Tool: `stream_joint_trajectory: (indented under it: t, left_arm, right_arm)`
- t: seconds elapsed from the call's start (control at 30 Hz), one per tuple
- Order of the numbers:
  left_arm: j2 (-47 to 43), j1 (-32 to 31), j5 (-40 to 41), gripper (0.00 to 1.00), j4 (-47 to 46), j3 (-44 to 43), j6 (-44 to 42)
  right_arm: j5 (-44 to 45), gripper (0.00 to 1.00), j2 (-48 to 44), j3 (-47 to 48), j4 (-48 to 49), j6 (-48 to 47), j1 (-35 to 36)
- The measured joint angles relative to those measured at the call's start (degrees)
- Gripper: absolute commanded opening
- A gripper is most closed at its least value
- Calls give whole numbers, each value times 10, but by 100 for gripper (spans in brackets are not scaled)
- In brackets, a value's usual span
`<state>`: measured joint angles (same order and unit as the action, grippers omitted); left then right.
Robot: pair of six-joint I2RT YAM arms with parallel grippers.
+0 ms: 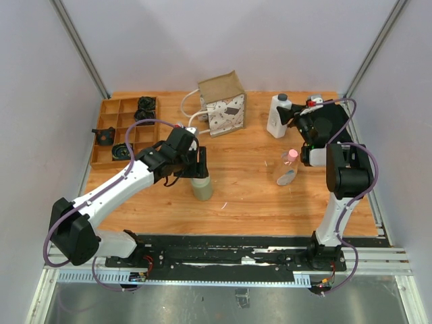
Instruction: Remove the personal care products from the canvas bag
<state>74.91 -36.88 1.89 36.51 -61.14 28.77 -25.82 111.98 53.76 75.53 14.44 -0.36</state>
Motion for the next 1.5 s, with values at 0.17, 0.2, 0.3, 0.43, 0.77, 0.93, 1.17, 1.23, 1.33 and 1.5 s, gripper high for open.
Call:
stream_joint_trajectory:
  t: [0.17,0.2,0.3,0.43,0.77,0.93,1.17,1.23,1.33,1.5]
  left_arm:
    - [-2,0,0,69,1,0,0]
    - [-2,0,0,69,1,0,0]
    - [-2,0,0,69,1,0,0]
    - [-2,0,-1,69,1,0,1]
    - [-11,0,1,68,2,0,5]
    - [-18,0,14,68,6,0,5]
    - [-29,0,21,68,9,0,4]
    - [-30,0,23,68,9,0,4]
    - [-30,0,26,69,9,0,4]
    - [-30,-1,38,71,9,-3,0]
  right_arm:
    - [-24,1,3,0,24,-5,0]
    - [-27,1,5,0,26,-8,0]
    - [-33,1,14,-2,31,-23,0]
    - [-41,1,37,-13,56,-45,0]
    - [-55,99,46,-30,97,-69,0]
    - [-30,98,31,-71,100,-100,0]
    - [50,98,-86,-113,91,-174,5]
    - [83,98,-125,-115,84,-208,16]
    - [156,98,-199,-111,56,-296,75]
    - [255,98,-237,63,-226,-338,219]
